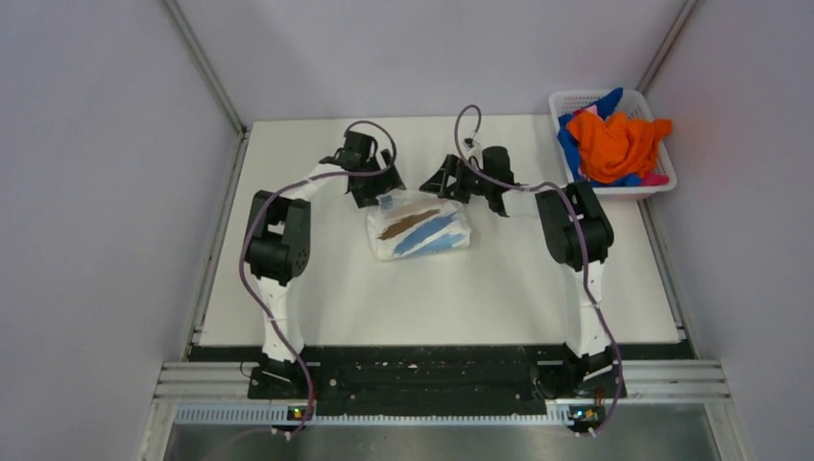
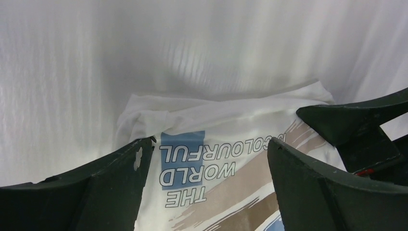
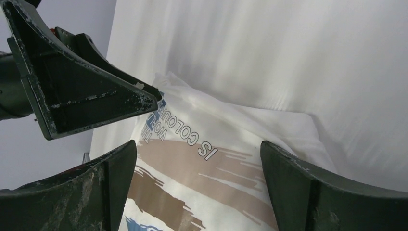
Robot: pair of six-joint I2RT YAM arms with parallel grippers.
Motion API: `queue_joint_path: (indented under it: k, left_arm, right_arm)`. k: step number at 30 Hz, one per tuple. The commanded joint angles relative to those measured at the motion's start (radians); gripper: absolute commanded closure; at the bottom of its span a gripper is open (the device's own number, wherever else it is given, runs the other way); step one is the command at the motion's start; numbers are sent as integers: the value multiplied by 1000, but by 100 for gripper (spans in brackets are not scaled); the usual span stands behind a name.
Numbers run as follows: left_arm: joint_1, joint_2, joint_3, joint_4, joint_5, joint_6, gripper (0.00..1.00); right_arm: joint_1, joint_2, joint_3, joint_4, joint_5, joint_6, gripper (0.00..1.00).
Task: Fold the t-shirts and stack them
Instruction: Fold the long partially folded tshirt into a neat square, then put the neatly folded tshirt into the corner of the board with the left arm
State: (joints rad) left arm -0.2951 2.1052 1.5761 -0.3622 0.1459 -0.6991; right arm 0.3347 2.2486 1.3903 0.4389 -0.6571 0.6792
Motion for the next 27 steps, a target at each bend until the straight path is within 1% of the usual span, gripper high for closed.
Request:
queue_joint_path:
  k: [1, 5, 8, 11, 12, 14, 18, 21, 24, 27]
  left_arm:
    - [9, -137, -103, -47, -9, 24, 6]
    - [4, -244, -140, -49, -39, 50, 6]
    - [-4, -336, -185, -49, -31, 59, 5]
    - [-24, -424, -253, -26, -4, 56, 5]
    - [-33, -447, -274, -23, 9, 47, 5]
    - [-52, -489, -323, 14, 49, 31, 5]
    - [-90, -525, -431, 120, 131, -7, 5]
    - [-100, -504, -490, 179, 151, -30, 5]
    - [-100, -462, -524, 201, 171, -37, 5]
    - [-98, -425, -554, 178, 153, -29, 5]
  right_arm:
    - [22, -86, -120, -46, 20, 1, 1]
    - [22, -161, -78, -128, 23, -43, 1]
    - [25, -248, -73, -146, 6, -60, 1]
    - [32, -349, -91, -206, 41, -111, 1]
    - [34, -387, -114, -211, 48, -117, 1]
    - [40, -462, -208, -165, 72, -85, 1]
    - [100, -578, -388, -88, 73, -47, 1]
    - [143, -591, -507, 19, 43, 26, 1]
    - [147, -554, -594, 126, 26, 95, 1]
    - [144, -498, -617, 63, 59, 67, 1]
